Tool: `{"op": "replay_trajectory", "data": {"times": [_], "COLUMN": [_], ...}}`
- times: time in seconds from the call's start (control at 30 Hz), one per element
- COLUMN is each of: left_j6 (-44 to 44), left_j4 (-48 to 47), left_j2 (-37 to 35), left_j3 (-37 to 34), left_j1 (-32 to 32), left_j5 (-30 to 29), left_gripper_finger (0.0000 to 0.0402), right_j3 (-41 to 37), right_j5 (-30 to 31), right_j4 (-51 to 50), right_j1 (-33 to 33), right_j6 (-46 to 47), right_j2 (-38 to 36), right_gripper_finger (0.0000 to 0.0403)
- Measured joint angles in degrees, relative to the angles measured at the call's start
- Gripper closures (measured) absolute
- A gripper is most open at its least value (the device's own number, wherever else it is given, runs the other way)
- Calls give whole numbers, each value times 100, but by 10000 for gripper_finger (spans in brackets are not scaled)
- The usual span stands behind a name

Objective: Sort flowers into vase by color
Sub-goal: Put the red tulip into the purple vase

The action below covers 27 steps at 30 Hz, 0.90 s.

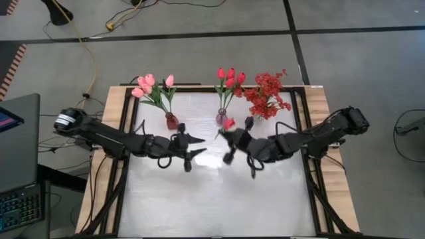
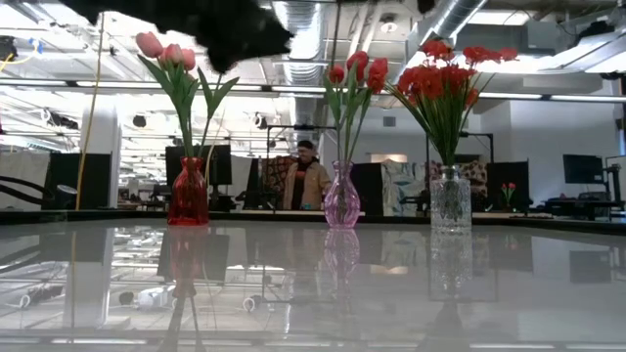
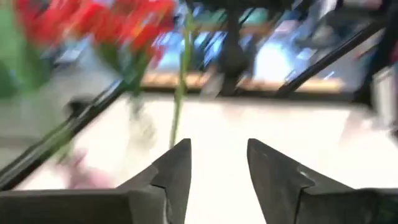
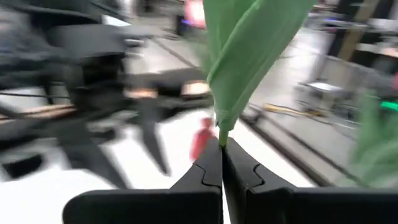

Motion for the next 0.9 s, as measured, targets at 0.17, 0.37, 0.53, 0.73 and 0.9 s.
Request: {"op": "replay_trajectory", "data": {"times": [0.17,0.37,0.53,0.73,0.9], "left_j6": [-655,-743,-745,-744,-745], "left_j4": [-1682,-1912,-1904,-1898,-1909], "left_j2": [-638,-667,-551,-508,-508], "left_j3": [-2,-2,-4,-4,-4], "left_j1": [-47,-250,-282,-280,-280], "left_j5": [-578,-610,-615,-765,-827], "left_gripper_finger": [252,262,264,264,265], "right_j3": [0,2,2,2,2], "right_j5": [347,448,447,412,113], "right_j4": [-15,30,61,50,-59], "right_j1": [-582,-1249,-1570,-1755,-1893], "right_j6": [-4,-105,-245,-308,-140], "right_j2": [67,168,201,202,203], "right_gripper_finger": [381,381,381,381,381]}}
